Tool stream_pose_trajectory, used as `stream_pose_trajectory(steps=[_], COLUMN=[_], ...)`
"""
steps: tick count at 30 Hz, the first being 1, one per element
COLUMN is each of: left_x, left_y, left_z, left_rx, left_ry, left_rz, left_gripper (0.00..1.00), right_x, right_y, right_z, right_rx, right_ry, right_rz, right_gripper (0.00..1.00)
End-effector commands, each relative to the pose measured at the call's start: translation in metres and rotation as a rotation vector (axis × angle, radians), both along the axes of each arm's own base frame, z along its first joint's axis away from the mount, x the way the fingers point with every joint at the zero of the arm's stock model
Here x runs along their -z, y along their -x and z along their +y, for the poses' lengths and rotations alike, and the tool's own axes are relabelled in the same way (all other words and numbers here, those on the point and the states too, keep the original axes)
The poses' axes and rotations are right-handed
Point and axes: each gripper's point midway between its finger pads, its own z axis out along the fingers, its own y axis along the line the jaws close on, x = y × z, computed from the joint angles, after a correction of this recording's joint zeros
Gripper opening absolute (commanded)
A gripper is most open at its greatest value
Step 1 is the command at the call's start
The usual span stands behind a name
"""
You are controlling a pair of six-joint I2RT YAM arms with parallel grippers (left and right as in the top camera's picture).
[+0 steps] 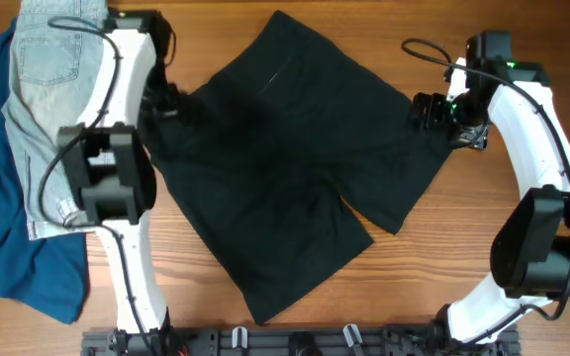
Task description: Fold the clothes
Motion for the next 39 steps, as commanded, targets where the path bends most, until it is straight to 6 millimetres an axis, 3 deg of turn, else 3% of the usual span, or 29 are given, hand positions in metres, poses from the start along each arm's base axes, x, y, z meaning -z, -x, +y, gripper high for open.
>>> stream_pose_trajectory(steps=[1,5,7,12,18,26,29,32,39], left_x=[-0.098,-0.154,-0.164,-0.164,-0.165,-0.16,-0.152,-0.141,-0.117], left_y=[-0.028,-0.045,-0.049,-0.05,-0.052,-0.056,-0.062,-0.073,-0.096], left_z=[0.002,-0.001,-0.001,-0.001,-0.001,-0.003,-0.007,-0.017,-0.041], left_rx=[-0.008,-0.005,-0.004,-0.004,-0.003,-0.002,0.002,0.017,0.064], left_ry=[0.013,0.035,0.035,0.035,0.036,0.043,0.067,0.092,0.106], left_rz=[-0.339,-0.565,-0.607,-0.61,-0.62,-0.618,-0.612,-0.616,-0.627], left_gripper=[1.0,1.0,1.0,1.0,1.0,1.0,1.0,1.0,1.0], right_x=[0.019,0.038,0.049,0.076,0.09,0.153,0.168,0.166,0.098], right_y=[0.019,0.04,0.054,0.08,0.066,0.069,0.054,0.021,-0.075], right_z=[0.022,0.052,0.06,0.066,0.057,0.022,0.002,-0.023,-0.072], right_rx=[-0.045,-0.087,-0.086,-0.08,-0.039,0.05,0.092,0.127,0.128], right_ry=[0.02,0.024,0.031,0.038,0.043,0.022,0.015,0.009,0.071], right_rz=[0.083,0.141,0.183,0.243,0.187,0.305,0.259,0.151,-0.115], right_gripper=[0.99,0.99,0.99,0.99,1.0,1.0,1.0,1.0,0.99])
